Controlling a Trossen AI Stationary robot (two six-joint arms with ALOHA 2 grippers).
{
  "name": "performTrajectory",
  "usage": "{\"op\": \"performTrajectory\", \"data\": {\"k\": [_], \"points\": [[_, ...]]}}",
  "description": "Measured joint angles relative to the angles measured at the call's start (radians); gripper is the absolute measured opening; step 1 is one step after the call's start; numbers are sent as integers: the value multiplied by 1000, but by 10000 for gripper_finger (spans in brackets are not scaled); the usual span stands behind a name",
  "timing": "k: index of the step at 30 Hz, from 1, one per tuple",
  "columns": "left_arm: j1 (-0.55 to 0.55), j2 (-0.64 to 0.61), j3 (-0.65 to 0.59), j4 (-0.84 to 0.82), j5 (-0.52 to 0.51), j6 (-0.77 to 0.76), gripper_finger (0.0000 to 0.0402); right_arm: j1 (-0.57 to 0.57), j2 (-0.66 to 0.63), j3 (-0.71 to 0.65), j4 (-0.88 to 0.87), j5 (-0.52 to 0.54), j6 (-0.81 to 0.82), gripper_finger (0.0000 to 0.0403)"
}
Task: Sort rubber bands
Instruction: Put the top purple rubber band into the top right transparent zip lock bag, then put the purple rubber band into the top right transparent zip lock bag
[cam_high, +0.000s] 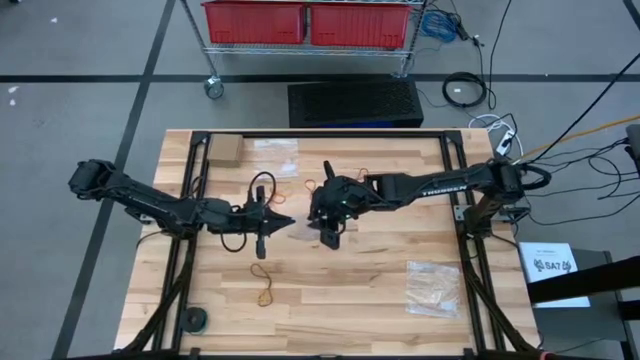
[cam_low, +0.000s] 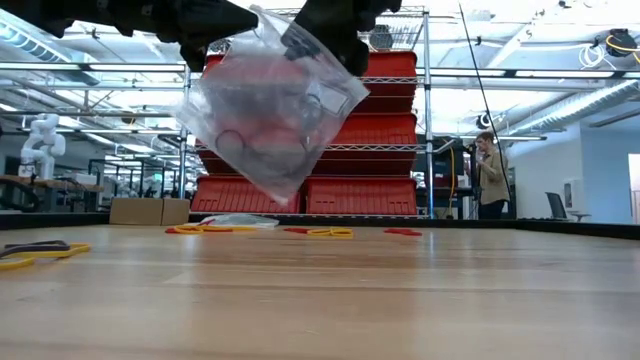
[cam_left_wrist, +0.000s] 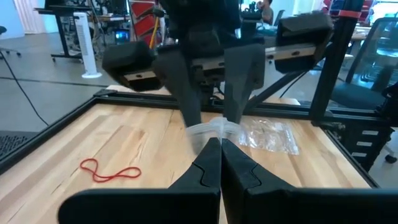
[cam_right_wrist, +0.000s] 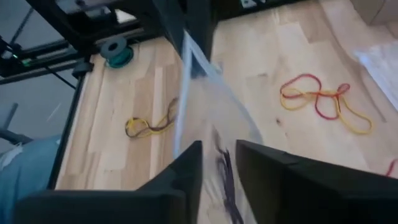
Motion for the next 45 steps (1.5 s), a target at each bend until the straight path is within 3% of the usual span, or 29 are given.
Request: {"op": "performTrajectory", "data": {"k": [8,14,19,23,29,37,45], "points": [[0,0,0,0,-1,-1,0,-15,-15,0,-27,0,7,160],[1,0,0,-32,-11,0,0,-18,-106,0,-82,30,-48,157],[1,0,0,-86,-87,0,0,-16,-195,0,-185,124,-74,151],[1,-1,-1,-135,-148,-7,0,25,-192,-2,-205,166,-61,148],[-7,-18,-31,-138,-190,-36,0,131,-78,-43,-82,159,-51,148],[-66,-128,-90,-132,-227,-63,0,238,184,-36,246,99,-53,148],[-106,-213,-132,-137,-242,-46,0,290,395,133,251,102,-270,148]]}}
